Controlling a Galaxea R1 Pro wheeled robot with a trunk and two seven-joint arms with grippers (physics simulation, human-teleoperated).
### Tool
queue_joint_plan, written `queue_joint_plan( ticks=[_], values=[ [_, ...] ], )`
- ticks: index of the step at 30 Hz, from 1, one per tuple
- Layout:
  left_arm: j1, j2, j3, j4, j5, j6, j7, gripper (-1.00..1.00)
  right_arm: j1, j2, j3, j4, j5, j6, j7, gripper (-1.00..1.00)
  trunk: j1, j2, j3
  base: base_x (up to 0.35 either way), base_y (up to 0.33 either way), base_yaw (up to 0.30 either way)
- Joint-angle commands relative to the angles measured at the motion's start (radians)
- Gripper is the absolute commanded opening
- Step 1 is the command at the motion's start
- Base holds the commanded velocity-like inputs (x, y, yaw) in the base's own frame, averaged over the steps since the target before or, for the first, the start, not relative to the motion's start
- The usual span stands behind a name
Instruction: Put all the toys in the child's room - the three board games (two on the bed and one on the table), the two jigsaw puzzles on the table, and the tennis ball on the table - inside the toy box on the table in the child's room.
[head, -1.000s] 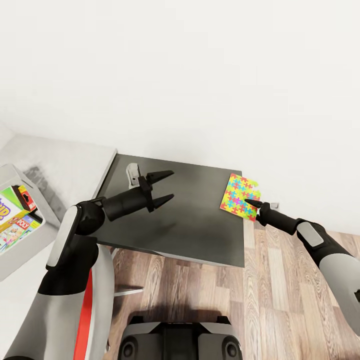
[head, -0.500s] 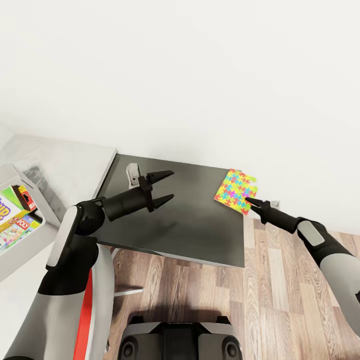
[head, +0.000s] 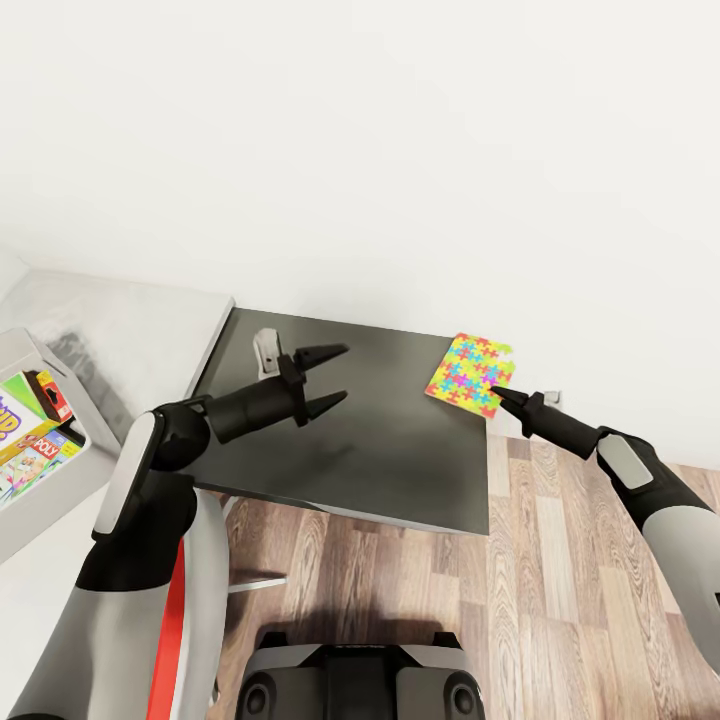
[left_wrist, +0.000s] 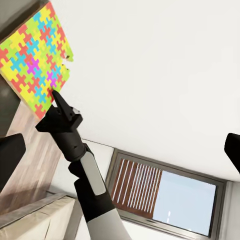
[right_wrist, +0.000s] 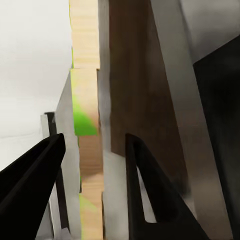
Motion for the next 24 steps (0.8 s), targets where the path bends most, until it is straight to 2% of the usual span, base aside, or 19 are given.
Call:
queue_joint_plan(
  ticks=[1,15,18,24],
  values=[
    [0.000,-0.001,0.000,-0.001,0.010,0.000,0.015,1.00,0.000,0.000,0.002,-0.001,-0.002,0.005,0.002,-1.00,0.001,-0.002,-0.001,0.000,0.000,0.000],
    [0.005,0.000,-0.016,-0.001,0.008,-0.001,0.023,1.00,0.015,-0.001,0.004,-0.060,-0.001,0.010,0.005,-1.00,0.001,-0.002,-0.001,0.000,0.000,0.000],
    [0.012,0.001,-0.016,-0.001,0.008,0.004,0.005,1.00,0.027,0.000,0.005,-0.083,-0.001,0.011,0.006,-1.00,0.001,-0.002,-0.001,0.000,0.000,0.000],
    [0.030,0.009,-0.016,-0.001,0.008,0.007,-0.072,1.00,0.056,-0.003,0.004,-0.139,-0.001,0.012,0.006,-1.00,0.001,-0.002,-0.001,0.000,0.000,0.000]
  ],
)
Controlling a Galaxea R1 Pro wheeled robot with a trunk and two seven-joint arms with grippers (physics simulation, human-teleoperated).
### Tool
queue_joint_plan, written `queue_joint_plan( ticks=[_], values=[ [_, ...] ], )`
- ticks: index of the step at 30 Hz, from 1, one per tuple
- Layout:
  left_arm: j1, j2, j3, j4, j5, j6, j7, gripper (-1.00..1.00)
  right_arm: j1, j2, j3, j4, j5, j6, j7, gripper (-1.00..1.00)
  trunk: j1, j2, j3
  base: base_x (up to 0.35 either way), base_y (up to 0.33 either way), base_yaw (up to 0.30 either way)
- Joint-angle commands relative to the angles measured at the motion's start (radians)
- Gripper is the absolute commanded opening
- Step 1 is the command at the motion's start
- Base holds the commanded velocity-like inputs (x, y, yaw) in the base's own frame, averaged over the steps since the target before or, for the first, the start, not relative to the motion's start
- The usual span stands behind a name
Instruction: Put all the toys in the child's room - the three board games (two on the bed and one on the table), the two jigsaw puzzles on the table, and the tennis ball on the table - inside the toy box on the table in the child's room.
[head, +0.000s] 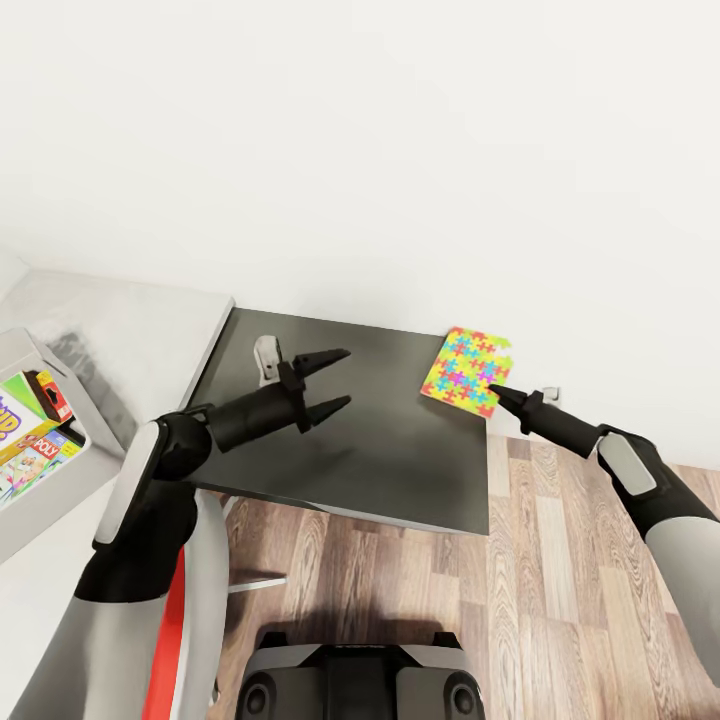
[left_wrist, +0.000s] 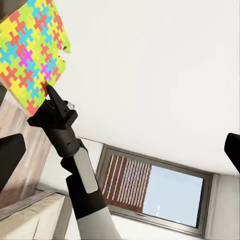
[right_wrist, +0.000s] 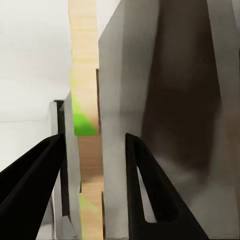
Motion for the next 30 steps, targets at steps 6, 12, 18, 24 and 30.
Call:
queue_joint_plan(
  ticks=[6,12,18,24,30],
  values=[
    [0.033,0.016,-0.020,0.018,-0.013,0.015,0.031,1.00,0.014,-0.019,-0.010,-0.033,-0.002,0.014,0.013,-1.00,0.001,-0.002,-0.001,0.000,0.000,0.000],
    [0.033,0.016,-0.020,0.018,-0.013,0.015,0.031,1.00,0.014,-0.019,-0.010,-0.042,-0.002,0.014,0.013,-1.00,0.001,-0.002,-0.001,0.000,0.000,0.000],
    [0.033,0.016,-0.020,0.018,-0.013,0.015,0.031,1.00,0.014,-0.019,-0.010,-0.042,-0.002,0.014,0.013,-1.00,0.001,-0.002,-0.001,0.000,0.000,0.000],
    [0.033,0.016,-0.020,0.018,-0.013,0.015,0.031,1.00,0.014,-0.019,-0.010,-0.042,-0.002,0.014,0.013,-1.00,0.001,-0.002,-0.001,0.000,0.000,0.000],
    [0.033,0.016,-0.020,0.018,-0.013,0.015,0.031,1.00,0.014,-0.019,-0.010,-0.042,-0.002,0.014,0.013,-1.00,0.001,-0.002,-0.001,0.000,0.000,0.000]
  ],
)
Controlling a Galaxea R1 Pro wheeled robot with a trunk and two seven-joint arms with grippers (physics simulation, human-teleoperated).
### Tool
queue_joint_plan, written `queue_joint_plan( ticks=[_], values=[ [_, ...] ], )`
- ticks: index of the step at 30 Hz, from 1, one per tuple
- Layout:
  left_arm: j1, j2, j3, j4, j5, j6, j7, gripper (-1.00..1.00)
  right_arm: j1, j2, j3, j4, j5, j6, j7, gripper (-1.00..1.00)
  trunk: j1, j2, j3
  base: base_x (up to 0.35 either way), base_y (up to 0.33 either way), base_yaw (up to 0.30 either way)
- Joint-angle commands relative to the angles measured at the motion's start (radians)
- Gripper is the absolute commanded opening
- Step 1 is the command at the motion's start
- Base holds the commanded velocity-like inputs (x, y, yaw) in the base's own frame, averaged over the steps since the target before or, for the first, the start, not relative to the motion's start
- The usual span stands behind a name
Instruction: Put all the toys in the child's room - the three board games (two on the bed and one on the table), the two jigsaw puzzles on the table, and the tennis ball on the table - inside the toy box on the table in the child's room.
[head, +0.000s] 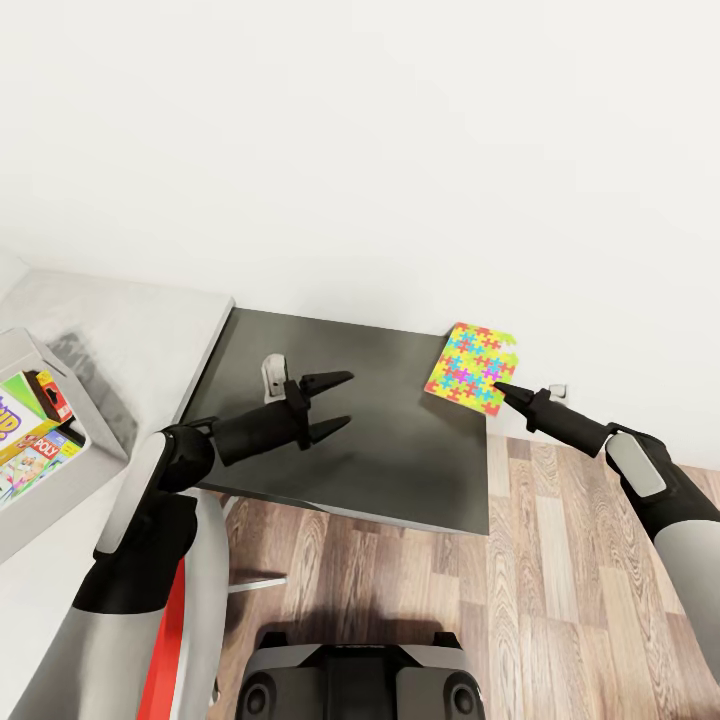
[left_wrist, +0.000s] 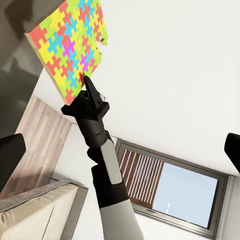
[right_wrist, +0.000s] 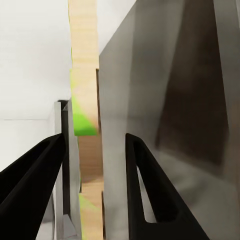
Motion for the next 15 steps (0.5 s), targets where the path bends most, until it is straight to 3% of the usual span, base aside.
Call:
queue_joint_plan(
  ticks=[1,15],
  values=[
    [-0.001,0.000,0.000,-0.001,0.010,-0.001,0.010,1.00,-0.001,0.000,0.000,0.000,-0.003,0.005,0.001,-1.00,0.001,-0.002,-0.001,0.000,0.000,0.000],
    [-0.001,0.000,0.000,-0.001,0.010,-0.001,0.010,1.00,-0.001,0.000,0.000,0.000,-0.003,0.005,0.001,-1.00,0.001,-0.002,-0.001,0.000,0.000,0.000]
  ],
)
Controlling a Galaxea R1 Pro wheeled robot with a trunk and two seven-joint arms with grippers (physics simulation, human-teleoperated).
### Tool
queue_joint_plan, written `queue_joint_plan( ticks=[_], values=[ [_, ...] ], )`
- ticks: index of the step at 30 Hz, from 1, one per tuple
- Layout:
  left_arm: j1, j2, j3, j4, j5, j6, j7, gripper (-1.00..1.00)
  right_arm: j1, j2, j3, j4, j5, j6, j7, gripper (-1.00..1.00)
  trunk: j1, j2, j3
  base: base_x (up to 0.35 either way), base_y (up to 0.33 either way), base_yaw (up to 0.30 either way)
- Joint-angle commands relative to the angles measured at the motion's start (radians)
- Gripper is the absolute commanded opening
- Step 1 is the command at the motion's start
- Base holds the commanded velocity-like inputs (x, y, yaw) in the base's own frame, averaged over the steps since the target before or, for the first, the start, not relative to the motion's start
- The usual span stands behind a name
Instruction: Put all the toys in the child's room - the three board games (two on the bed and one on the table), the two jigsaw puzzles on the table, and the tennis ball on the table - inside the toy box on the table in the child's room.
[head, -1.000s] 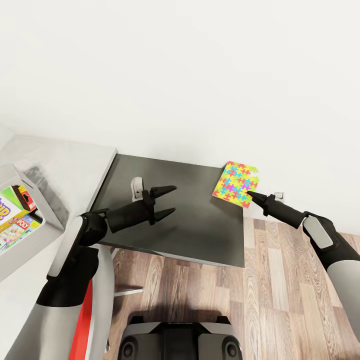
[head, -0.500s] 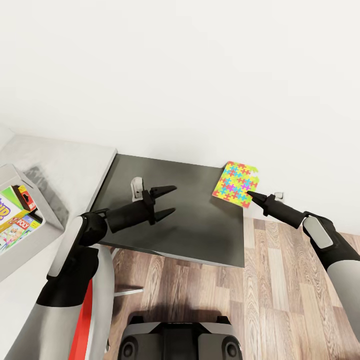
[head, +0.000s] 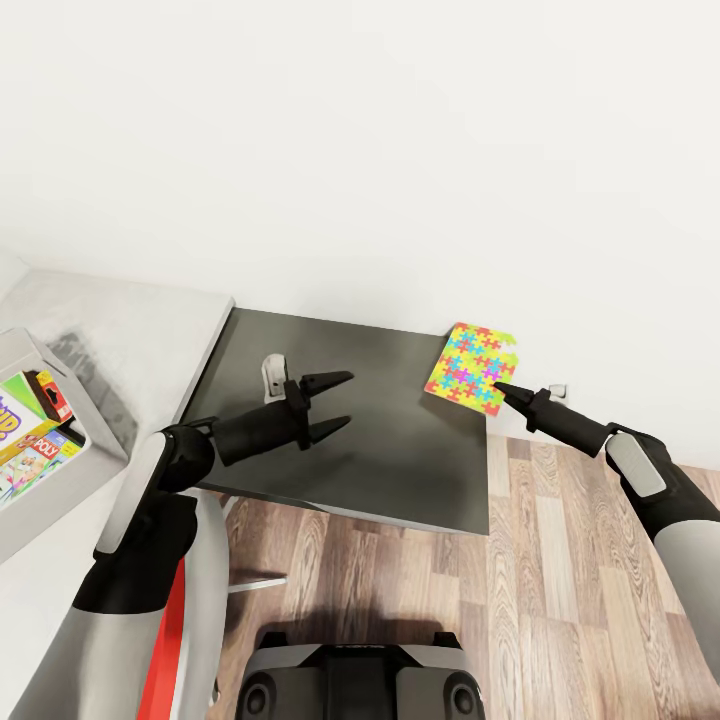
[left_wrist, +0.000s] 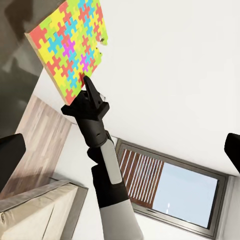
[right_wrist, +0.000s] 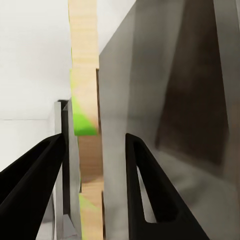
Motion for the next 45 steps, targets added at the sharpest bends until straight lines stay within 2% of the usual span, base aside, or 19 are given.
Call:
queue_joint_plan(
  ticks=[1,7,20,21,22,30,40,45],
  values=[
    [0.002,-0.002,0.000,-0.002,0.010,0.001,0.004,1.00,-0.002,0.002,0.002,0.006,0.000,0.000,0.006,-1.00,0.001,-0.002,-0.001,0.000,0.000,0.000],
    [0.021,0.030,0.002,-0.001,-0.016,0.015,-0.016,1.00,0.032,-0.032,0.017,-0.016,-0.001,0.025,0.021,-1.00,0.001,-0.002,0.003,0.000,0.000,0.000],
    [0.029,0.047,0.002,0.000,-0.027,0.022,-0.025,1.00,0.060,-0.105,0.024,-0.090,-0.002,0.095,0.029,-1.00,0.001,-0.002,0.021,0.000,0.000,0.000],
    [0.029,0.048,0.002,0.000,-0.027,0.022,-0.025,1.00,0.061,-0.106,0.024,-0.095,-0.002,0.101,0.029,-1.00,0.001,-0.002,0.023,0.000,0.000,0.000],
    [0.029,0.048,0.002,0.000,-0.027,0.022,-0.025,1.00,0.061,-0.107,0.025,-0.155,-0.002,0.124,0.029,-1.00,0.001,-0.002,0.024,0.000,0.000,0.000],
    [0.030,0.050,0.001,-0.001,-0.028,0.023,-0.027,1.00,0.064,-0.112,0.026,-0.199,-0.001,0.210,0.031,-1.00,0.001,-0.002,0.037,0.000,0.000,0.000],
    [0.030,0.049,0.001,-0.001,-0.028,0.023,-0.027,1.00,0.096,-0.117,0.025,-0.267,-0.001,0.243,0.031,-1.00,0.001,-0.002,0.053,0.000,0.000,0.000],
    [0.031,0.050,0.002,-0.003,-0.028,0.024,-0.034,1.00,0.131,-0.120,0.025,-0.343,-0.001,0.261,0.032,-1.00,0.001,-0.002,0.061,0.000,0.000,0.000]
  ],
)
